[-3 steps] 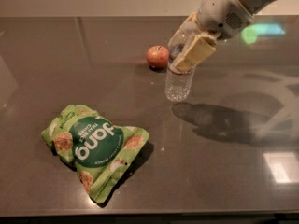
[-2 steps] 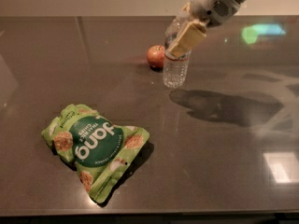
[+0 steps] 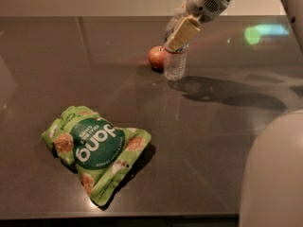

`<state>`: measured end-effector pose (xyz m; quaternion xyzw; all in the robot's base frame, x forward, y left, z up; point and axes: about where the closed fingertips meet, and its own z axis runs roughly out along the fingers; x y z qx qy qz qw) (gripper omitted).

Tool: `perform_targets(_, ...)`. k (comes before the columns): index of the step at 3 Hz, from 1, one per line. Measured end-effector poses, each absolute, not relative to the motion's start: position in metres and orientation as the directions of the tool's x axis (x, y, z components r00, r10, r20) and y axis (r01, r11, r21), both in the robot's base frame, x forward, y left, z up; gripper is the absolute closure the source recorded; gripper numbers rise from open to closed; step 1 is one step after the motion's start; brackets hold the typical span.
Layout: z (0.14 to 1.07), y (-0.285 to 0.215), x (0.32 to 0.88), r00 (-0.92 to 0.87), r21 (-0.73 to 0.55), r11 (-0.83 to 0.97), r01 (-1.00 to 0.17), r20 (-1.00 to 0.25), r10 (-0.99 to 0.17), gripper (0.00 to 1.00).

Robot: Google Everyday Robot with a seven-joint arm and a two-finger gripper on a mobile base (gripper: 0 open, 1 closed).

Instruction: Move water bottle near apple

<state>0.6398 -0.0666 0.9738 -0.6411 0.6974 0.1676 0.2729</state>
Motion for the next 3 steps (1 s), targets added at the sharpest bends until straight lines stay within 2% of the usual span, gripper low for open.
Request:
perform_targets(2, 0.952, -0.079, 0.673, -0.094, -0.083, 0.177, -0.981, -0.592, -0.8, 1.0)
perform_targets(3, 0.946, -0.088, 0.684, -0.12, -0.071, 0.203, -0.977, -0.601, -0.79, 0.75)
